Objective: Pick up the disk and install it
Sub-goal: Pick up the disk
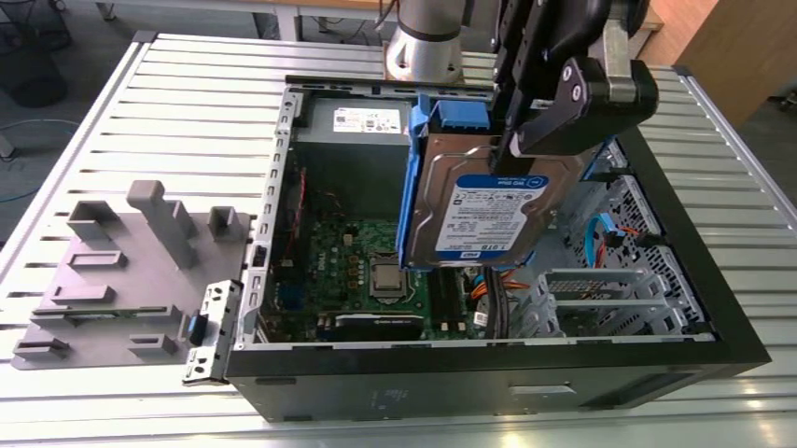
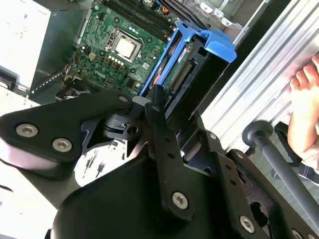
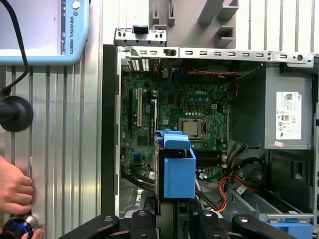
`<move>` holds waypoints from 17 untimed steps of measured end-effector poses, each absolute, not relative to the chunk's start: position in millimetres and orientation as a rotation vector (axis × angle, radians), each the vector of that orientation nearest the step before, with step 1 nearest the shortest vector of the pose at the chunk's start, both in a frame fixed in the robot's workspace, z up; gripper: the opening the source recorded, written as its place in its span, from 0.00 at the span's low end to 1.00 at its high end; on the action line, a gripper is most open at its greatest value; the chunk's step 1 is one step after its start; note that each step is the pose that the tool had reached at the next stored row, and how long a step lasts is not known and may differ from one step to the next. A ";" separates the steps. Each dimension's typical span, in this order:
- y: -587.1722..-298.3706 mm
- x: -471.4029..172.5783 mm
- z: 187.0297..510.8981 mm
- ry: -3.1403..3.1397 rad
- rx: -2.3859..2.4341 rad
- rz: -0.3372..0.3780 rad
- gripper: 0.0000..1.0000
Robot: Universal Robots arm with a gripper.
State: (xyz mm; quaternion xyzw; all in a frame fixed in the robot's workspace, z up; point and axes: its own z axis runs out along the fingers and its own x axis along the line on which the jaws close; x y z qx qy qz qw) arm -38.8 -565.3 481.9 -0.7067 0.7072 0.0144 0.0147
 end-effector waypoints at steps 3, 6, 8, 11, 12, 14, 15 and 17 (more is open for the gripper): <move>-566.0 -37.6 481.0 2.201 -2.200 0.045 0.35; -566.2 -34.6 480.3 2.201 -2.200 0.045 0.35; -566.3 -31.9 480.0 2.201 -2.200 0.045 0.35; -566.2 -27.1 479.8 2.201 -2.200 0.044 0.35; -566.2 -25.2 479.8 2.201 -2.200 0.044 0.35; -566.2 -20.9 479.8 2.201 -2.200 0.045 0.35; -566.2 -18.7 479.7 2.201 -2.200 0.045 0.35; -566.2 -13.8 479.6 2.201 -2.200 0.045 0.35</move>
